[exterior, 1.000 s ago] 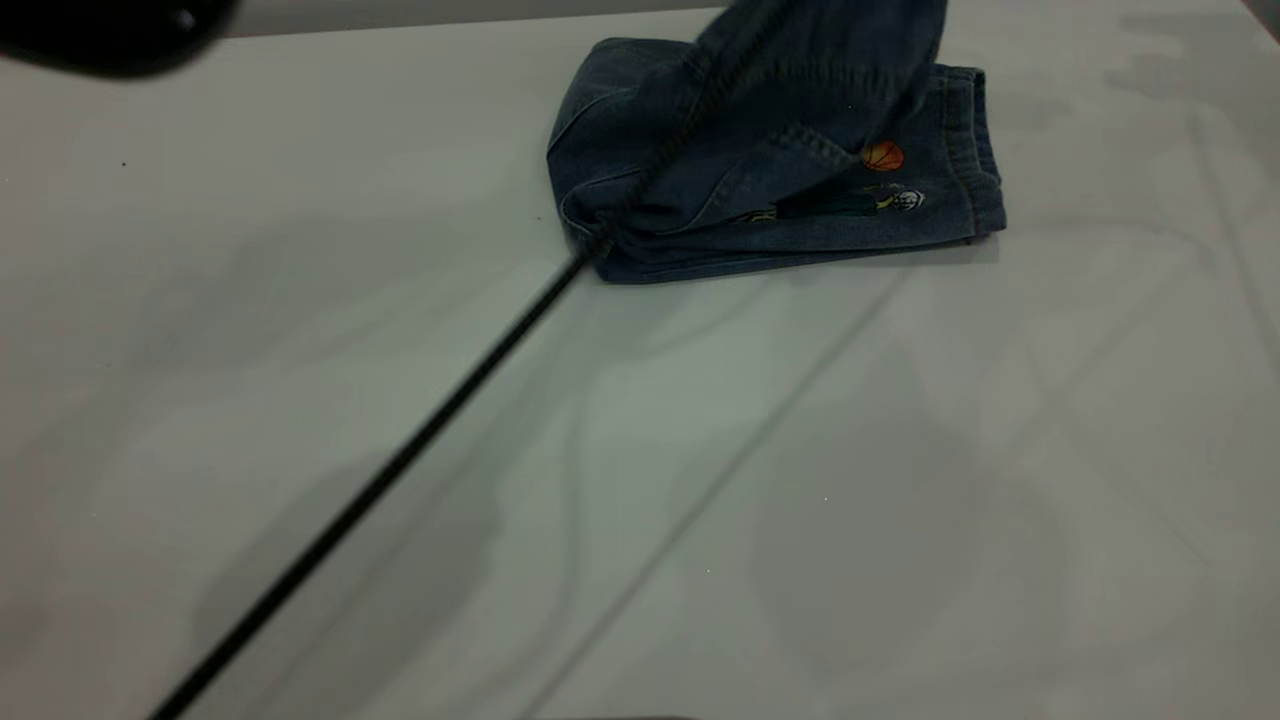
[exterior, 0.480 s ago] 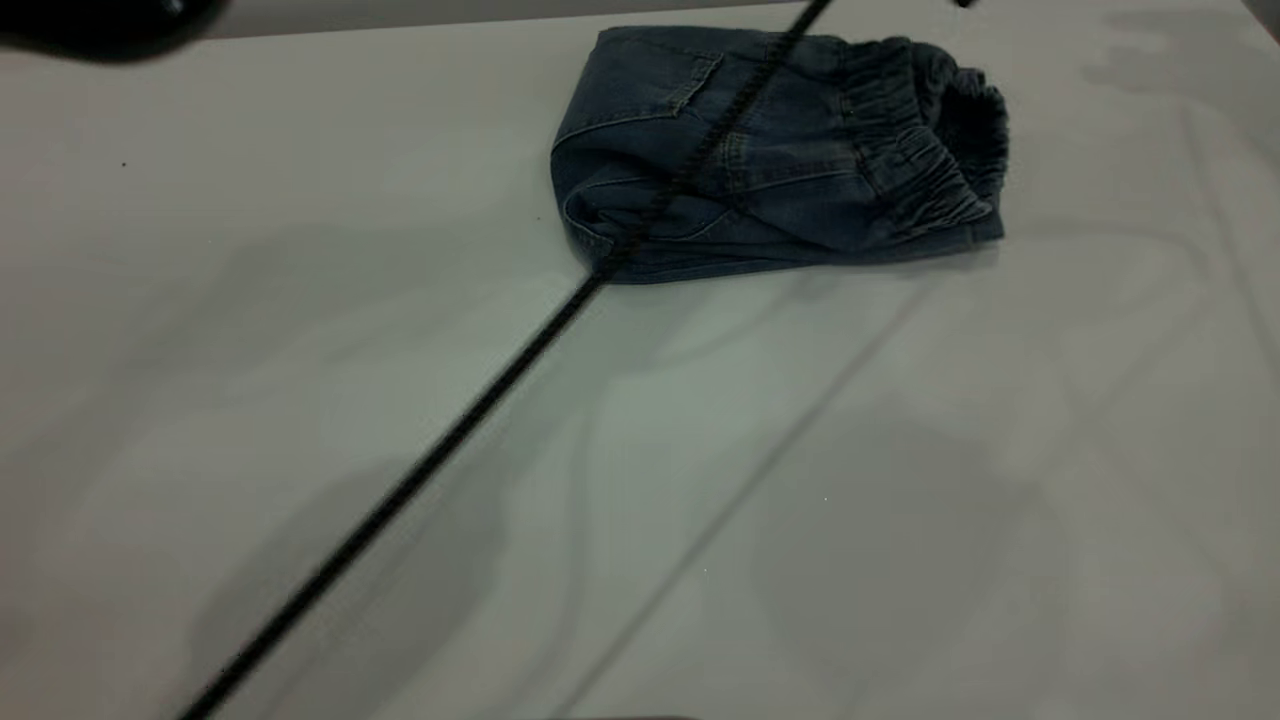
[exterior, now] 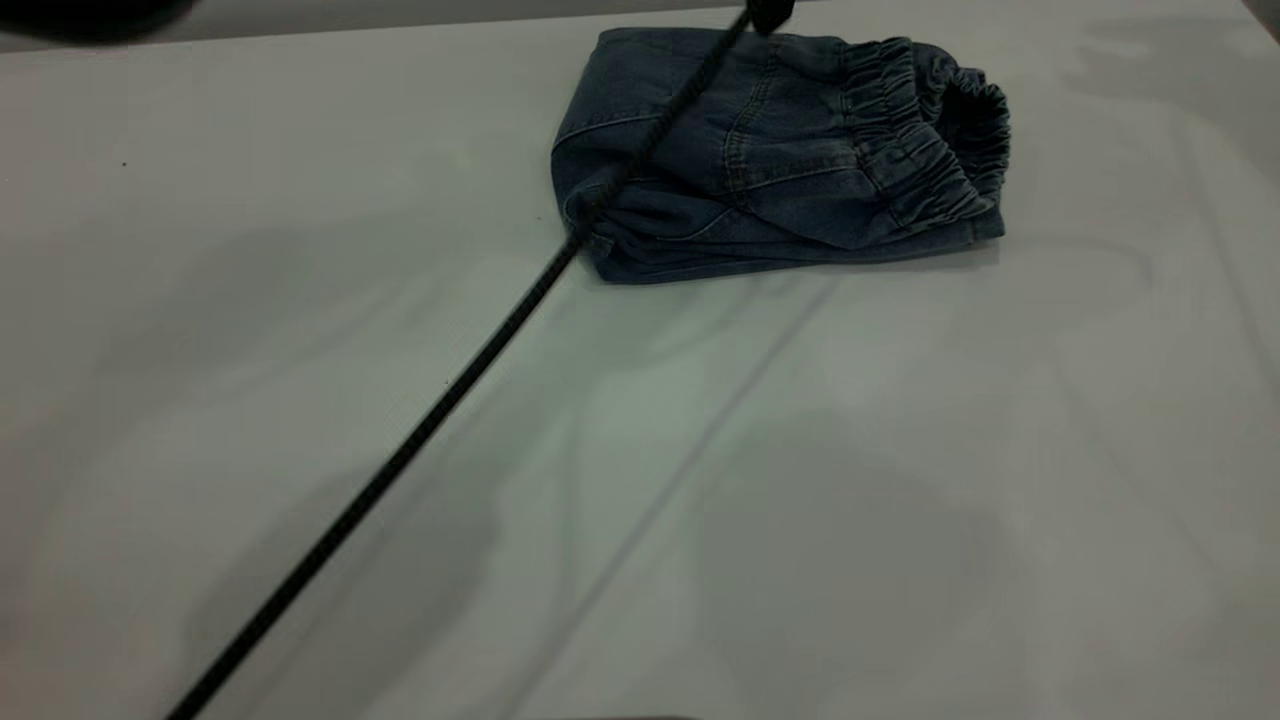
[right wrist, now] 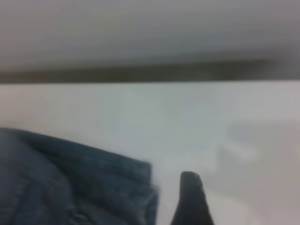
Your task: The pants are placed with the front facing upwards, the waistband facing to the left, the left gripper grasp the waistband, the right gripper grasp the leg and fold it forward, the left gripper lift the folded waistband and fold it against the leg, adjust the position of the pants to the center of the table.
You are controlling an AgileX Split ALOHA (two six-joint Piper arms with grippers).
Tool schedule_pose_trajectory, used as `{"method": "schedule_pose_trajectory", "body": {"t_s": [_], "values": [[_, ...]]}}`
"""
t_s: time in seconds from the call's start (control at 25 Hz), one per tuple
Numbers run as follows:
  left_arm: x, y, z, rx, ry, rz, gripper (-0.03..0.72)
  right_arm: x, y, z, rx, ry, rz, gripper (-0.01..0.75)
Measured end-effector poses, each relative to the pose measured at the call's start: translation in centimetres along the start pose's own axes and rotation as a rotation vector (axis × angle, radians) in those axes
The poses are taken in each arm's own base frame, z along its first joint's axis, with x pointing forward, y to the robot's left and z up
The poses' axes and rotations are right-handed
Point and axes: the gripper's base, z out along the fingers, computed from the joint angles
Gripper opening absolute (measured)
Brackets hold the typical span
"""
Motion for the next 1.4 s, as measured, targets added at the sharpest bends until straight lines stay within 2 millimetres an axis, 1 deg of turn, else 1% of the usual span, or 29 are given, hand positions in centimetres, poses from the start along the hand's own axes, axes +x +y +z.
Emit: {"method": "schedule_pose_trajectory", "body": {"t_s": [0.2, 0.36, 0.44, 0.52, 0.72, 0.84, 0.92, 1.2, 1.4], "values": [[1.6, -0.5, 3.9, 0.015, 0.06, 0.007, 0.519, -1.1, 1.9, -5.9, -0.048, -0.107, -0.017, 0.438], [2.8, -1.0, 7.1, 0.022, 0.083, 0.01, 0.519, -1.4, 3.4, -10.4, -0.092, -0.186, -0.032, 0.438], [3.3, -1.2, 8.4, 0.024, 0.084, 0.01, 0.519, -1.3, 4.2, -12.5, -0.117, -0.217, -0.036, 0.438], [3.6, -1.3, 9.1, 0.03, 0.077, 0.006, 0.519, -1.1, 4.8, -14.3, -0.142, -0.24, -0.041, 0.438], [3.7, -1.4, 9.4, 0.042, 0.082, -0.017, 0.519, -0.7, 6.0, -18.7, -0.159, -0.316, -0.065, 0.438], [4.1, -1.5, 9.2, 0.052, 0.139, -0.083, 0.519, -0.3, 6.6, -20.7, -0.163, -0.352, -0.077, 0.438], [4.3, -1.5, 9.1, 0.053, 0.162, -0.112, 0.519, -0.1, 6.8, -21.7, -0.165, -0.369, -0.082, 0.438], [3.8, -1.5, 8.2, 0.061, 0.151, -0.164, 0.519, 0.5, 7.3, -23.3, -0.176, -0.383, -0.086, 0.438], [3.3, -1.5, 7.2, 0.073, 0.13, -0.158, 0.519, 0.9, 7.5, -24.2, -0.18, -0.388, -0.092, 0.438]]}}
